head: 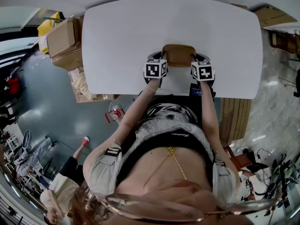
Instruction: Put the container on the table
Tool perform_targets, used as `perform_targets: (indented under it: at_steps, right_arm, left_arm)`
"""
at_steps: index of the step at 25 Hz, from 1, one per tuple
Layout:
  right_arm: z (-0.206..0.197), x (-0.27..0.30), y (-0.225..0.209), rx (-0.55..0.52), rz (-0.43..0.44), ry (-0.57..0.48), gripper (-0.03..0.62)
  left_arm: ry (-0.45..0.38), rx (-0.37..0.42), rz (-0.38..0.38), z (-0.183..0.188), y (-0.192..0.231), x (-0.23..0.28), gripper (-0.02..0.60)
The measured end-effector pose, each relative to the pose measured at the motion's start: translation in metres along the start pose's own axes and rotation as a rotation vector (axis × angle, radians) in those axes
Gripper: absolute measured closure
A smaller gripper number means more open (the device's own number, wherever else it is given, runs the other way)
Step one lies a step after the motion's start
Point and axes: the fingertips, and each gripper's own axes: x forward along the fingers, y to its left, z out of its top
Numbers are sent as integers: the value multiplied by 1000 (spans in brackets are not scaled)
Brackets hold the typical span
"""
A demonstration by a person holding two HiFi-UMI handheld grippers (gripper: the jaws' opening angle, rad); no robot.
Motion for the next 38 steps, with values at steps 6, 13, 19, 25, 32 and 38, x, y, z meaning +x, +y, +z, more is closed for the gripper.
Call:
perform_targets:
  at_steps: [6, 13, 19, 25, 32, 38]
  right_arm:
    - [0, 9, -6, 3, 7, 29, 523]
    - [0, 18, -11, 13, 12, 49, 522]
    - [0, 24, -12, 20, 11, 67, 519]
    - [0, 26, -12, 18, 8, 75, 517]
    - [0, 28, -12, 26, 8, 87, 516]
    - [1, 30, -13, 58, 53, 108, 507]
  left_arm:
    - [26, -14, -1, 1, 2, 10, 558]
    - [46, -32, -8, 0, 4, 18, 557]
    - [72, -31, -4, -3, 6, 24, 554]
    - [78, -37, -1, -3, 8, 27, 554]
    - [82, -29, 10, 0, 10, 26, 552]
    - [113, -9, 1, -6, 8, 34, 543]
